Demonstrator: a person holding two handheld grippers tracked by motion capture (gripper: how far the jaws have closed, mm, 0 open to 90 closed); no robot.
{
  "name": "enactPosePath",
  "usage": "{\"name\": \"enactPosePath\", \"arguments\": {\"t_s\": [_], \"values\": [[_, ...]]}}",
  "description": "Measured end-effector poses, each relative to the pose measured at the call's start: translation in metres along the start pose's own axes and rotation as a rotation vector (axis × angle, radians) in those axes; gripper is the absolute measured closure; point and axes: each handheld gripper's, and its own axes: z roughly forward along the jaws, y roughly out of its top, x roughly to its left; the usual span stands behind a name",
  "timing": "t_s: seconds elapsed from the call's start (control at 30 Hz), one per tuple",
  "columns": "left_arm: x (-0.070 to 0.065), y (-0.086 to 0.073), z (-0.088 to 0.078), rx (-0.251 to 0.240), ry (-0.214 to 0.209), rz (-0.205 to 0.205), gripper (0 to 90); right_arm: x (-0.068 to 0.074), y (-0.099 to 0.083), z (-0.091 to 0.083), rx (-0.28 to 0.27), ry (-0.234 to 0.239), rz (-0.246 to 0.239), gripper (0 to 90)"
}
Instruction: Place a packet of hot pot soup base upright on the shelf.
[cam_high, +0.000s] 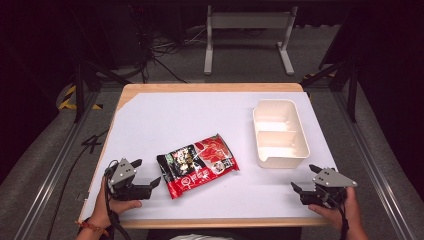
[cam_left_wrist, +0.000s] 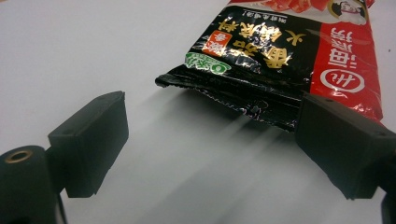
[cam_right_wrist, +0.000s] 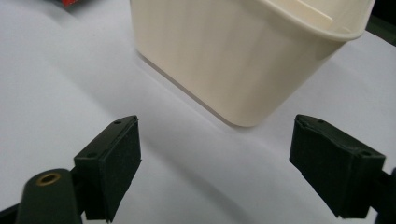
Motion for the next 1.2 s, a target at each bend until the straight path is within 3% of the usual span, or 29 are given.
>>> {"name": "enactPosePath", "arguments": {"t_s": [0.3, 0.37, 0.43, 0.67, 0.73, 0.83, 0.9, 0.93, 1.2], "values": [[-0.001, -0.001, 0.001, 0.037, -0.055, -0.012, 9.9, 0.000, 0.001, -0.002, -0.002, -0.010, -0.008, 16.0], [-0.001, 0.000, 0.001, 0.043, -0.103, -0.045, 9.7, 0.002, 0.003, -0.002, 0.000, -0.013, -0.017, 16.0], [-0.001, 0.000, 0.003, 0.055, -0.124, -0.061, 9.5, 0.003, 0.003, -0.001, 0.003, -0.011, -0.021, 16.1], [-0.007, 0.005, 0.019, 0.112, -0.150, -0.092, 8.9, 0.002, 0.002, 0.001, 0.009, 0.001, -0.022, 16.3], [-0.009, 0.006, 0.026, 0.128, -0.180, -0.118, 9.2, 0.003, 0.002, 0.001, 0.016, 0.006, -0.030, 16.3], [-0.012, 0.008, 0.032, 0.147, -0.164, -0.132, 9.2, 0.004, 0.002, 0.000, 0.011, 0.003, -0.033, 16.3], [-0.012, 0.009, 0.033, 0.143, -0.184, -0.147, 9.5, 0.004, 0.002, 0.000, 0.008, 0.002, -0.029, 16.3], [-0.013, 0.011, 0.038, 0.163, -0.212, -0.168, 9.5, 0.003, 0.002, 0.001, 0.013, 0.006, -0.028, 16.3], [-0.016, 0.016, 0.046, 0.178, -0.236, -0.172, 9.9, 0.005, 0.002, 0.003, 0.021, 0.017, -0.036, 16.3]]}}
